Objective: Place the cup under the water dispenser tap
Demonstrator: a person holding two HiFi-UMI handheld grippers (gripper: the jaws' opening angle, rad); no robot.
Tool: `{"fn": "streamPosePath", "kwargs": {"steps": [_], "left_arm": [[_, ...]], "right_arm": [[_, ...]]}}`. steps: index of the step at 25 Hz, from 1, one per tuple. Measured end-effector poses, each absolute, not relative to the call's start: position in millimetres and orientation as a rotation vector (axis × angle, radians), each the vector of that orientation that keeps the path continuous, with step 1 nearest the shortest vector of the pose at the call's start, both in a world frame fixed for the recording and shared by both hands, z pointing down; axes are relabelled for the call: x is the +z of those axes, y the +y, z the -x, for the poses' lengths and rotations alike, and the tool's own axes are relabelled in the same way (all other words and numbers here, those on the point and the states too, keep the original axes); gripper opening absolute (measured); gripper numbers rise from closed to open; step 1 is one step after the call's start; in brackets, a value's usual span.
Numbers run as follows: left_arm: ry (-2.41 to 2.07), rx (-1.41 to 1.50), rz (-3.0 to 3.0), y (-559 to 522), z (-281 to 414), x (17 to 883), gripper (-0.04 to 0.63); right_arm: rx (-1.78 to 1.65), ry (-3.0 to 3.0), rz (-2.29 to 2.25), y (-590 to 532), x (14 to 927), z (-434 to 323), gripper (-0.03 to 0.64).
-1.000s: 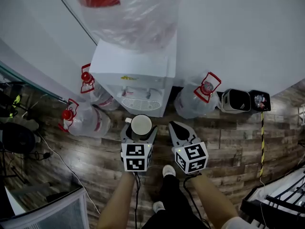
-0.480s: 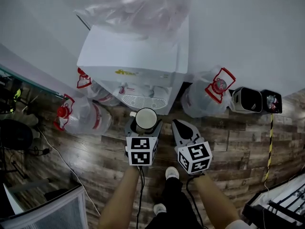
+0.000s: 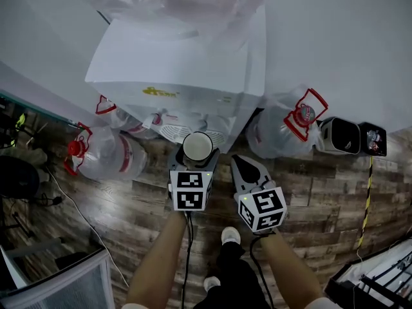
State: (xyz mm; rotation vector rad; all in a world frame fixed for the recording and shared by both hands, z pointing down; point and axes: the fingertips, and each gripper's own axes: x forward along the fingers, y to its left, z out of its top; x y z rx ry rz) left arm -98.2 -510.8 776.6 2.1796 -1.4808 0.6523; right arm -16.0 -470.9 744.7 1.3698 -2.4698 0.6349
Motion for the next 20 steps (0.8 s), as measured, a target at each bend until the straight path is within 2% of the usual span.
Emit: {"fn": "streamPosePath", "kwargs": {"steps": [20], "left_arm": [[-1.505,0.631,-2.157,-542,90,823,0.43]], "right_arm": [[0.612,-2.483,-1.291,-478,777,26,0.02]]}}
